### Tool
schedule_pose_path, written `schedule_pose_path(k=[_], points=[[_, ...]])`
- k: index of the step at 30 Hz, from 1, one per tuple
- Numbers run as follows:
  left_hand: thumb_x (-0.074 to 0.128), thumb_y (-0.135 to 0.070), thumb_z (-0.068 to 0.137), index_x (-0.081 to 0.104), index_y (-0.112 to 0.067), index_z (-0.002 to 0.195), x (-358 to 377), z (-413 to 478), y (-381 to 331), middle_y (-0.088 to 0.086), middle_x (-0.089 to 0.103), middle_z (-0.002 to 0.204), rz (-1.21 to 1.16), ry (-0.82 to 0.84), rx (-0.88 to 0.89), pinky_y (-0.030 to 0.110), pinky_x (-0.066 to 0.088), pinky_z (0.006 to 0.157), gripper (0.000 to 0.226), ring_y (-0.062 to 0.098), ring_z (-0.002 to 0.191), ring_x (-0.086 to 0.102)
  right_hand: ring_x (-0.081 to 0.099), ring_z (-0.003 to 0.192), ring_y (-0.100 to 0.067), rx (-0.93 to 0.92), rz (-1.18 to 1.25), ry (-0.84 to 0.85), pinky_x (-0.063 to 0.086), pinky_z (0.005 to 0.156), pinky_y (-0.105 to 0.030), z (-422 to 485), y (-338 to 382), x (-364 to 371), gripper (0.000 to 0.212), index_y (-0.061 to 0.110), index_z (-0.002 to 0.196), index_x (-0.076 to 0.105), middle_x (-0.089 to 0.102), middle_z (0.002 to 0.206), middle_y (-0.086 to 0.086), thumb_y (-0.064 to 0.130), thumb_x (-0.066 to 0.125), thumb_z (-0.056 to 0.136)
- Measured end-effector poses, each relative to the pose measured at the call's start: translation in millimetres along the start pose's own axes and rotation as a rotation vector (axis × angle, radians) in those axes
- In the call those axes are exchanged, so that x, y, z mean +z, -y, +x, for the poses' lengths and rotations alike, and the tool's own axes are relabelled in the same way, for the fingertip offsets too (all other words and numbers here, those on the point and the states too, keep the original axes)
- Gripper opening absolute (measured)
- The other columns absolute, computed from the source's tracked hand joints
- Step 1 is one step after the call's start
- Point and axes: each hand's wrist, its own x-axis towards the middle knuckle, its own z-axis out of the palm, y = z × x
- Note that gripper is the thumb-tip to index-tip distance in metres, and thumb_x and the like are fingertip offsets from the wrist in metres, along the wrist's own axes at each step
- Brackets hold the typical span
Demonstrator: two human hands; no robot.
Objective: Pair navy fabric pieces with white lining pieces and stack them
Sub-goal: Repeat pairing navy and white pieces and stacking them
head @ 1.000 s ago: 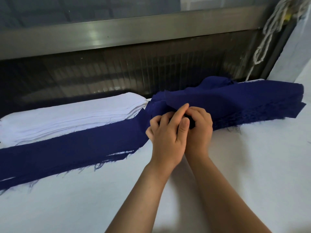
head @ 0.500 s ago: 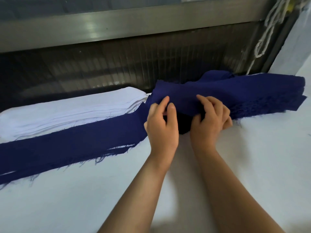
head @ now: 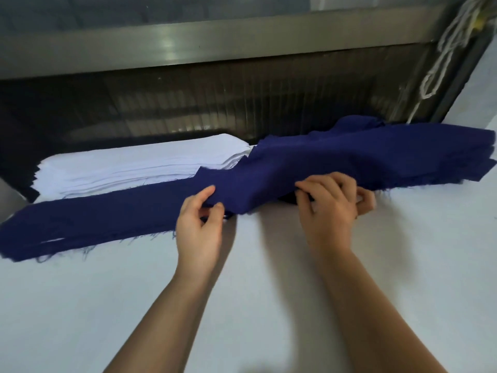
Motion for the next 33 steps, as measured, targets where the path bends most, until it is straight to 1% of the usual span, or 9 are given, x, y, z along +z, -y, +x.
schedule_pose_path(k=[2, 5, 9, 13, 16, 19, 23, 28, 33], points=[[0.056, -0.006, 0.093, 0.065, -0.018, 0.111, -17.7, -4.4, 6.5, -0.005, 0.063, 0.109, -0.010, -0.018, -0.027, 0.004, 0.042, 0.074, 0.024, -0.007, 0.083, 0.060, 0.048, 0.094, -0.016, -0.075, 0.018, 0.055, 0.035, 0.086, -0.049, -8.1, 11.0, -1.5, 0.007, 0.015, 0.080, 0.075, 0.071, 0.086, 0.003, 0.014, 0.069, 0.078], [0.055, -0.009, 0.094, 0.068, -0.027, 0.095, -51.1, -11.7, 13.9, -0.010, 0.068, 0.102, 0.037, -0.058, -0.039, 0.008, 0.042, 0.080, 0.022, -0.003, 0.091, 0.063, 0.061, 0.073, -0.023, -0.191, 0.055, 0.184, 0.034, 0.081, -0.037, -17.6, 26.1, -5.0, 0.006, 0.016, 0.075, 0.074, 0.070, 0.080, 0.003, 0.014, 0.069, 0.076], [0.056, -0.010, 0.092, 0.069, -0.033, 0.083, -110.2, -27.8, 33.0, -0.019, 0.068, 0.092, 0.311, -0.039, -0.028, -0.004, 0.036, 0.071, 0.027, -0.010, 0.087, 0.060, 0.059, 0.057, -0.026, -0.389, 0.251, 0.460, 0.049, 0.059, -0.029, -31.3, 44.4, -6.8, 0.006, 0.010, 0.072, 0.071, 0.065, 0.069, -0.002, 0.010, 0.066, 0.075], [0.063, -0.018, 0.090, 0.066, -0.037, 0.076, -149.5, -44.3, 36.2, -0.016, 0.067, 0.092, 0.520, -0.051, -0.074, 0.011, 0.040, 0.085, 0.024, 0.019, 0.094, 0.062, 0.050, 0.050, -0.021, -0.508, 0.300, 0.697, 0.038, 0.045, -0.020, -41.7, 64.9, -8.0, 0.008, 0.012, 0.068, 0.068, 0.056, 0.056, 0.000, 0.010, 0.069, 0.075], [0.055, -0.044, 0.077, 0.065, -0.036, 0.079, -152.9, -56.4, 28.6, -0.004, 0.067, 0.096, 0.668, -0.045, -0.037, 0.047, 0.041, 0.095, 0.012, 0.030, 0.098, 0.060, 0.048, 0.055, -0.019, -0.481, 0.337, 0.836, 0.034, 0.048, -0.020, -43.0, 70.5, -13.1, 0.010, 0.012, 0.069, 0.067, 0.055, 0.060, 0.002, 0.017, 0.070, 0.077], [0.040, -0.061, 0.069, 0.069, -0.028, 0.090, -151.0, -58.5, 27.1, 0.001, 0.064, 0.101, 0.730, -0.041, -0.049, 0.045, 0.034, 0.095, 0.049, 0.033, 0.104, 0.056, 0.044, 0.058, -0.013, -0.383, 0.407, 0.898, 0.041, 0.054, -0.024, -42.5, 68.2, -17.2, 0.018, 0.012, 0.075, 0.068, 0.056, 0.064, 0.003, 0.029, 0.064, 0.080], [0.048, -0.048, 0.073, 0.069, -0.025, 0.098, -149.2, -58.2, 24.9, 0.000, 0.060, 0.105, 0.688, -0.079, -0.098, 0.046, 0.031, 0.100, 0.040, 0.031, 0.108, 0.055, 0.056, 0.056, -0.020, -0.296, 0.277, 0.712, 0.044, 0.047, -0.027, -40.9, 64.8, -14.0, 0.013, 0.014, 0.070, 0.068, 0.059, 0.062, 0.002, 0.019, 0.060, 0.080], [0.051, -0.047, 0.070, 0.069, -0.021, 0.106, -149.2, -56.4, 28.4, 0.003, 0.053, 0.114, 0.725, -0.090, -0.125, 0.048, 0.033, 0.101, 0.048, 0.032, 0.110, 0.052, 0.058, 0.090, -0.014, -0.105, 0.078, 0.785, 0.034, 0.066, -0.024, -33.7, 48.1, -9.1, 0.026, 0.029, 0.113, 0.063, 0.064, 0.098, 0.011, 0.031, 0.049, 0.091], [0.062, -0.041, 0.076, 0.065, -0.027, 0.114, -147.2, -57.8, 28.9, 0.000, 0.031, 0.146, 0.841, -0.087, -0.030, 0.055, 0.023, 0.105, 0.041, 0.033, 0.129, 0.026, 0.045, 0.072, -0.008, -0.108, 0.205, 0.961, 0.038, 0.070, -0.025, -34.2, 58.2, -11.2, 0.024, 0.027, 0.111, 0.063, 0.042, 0.068, 0.022, 0.027, 0.053, 0.089]])
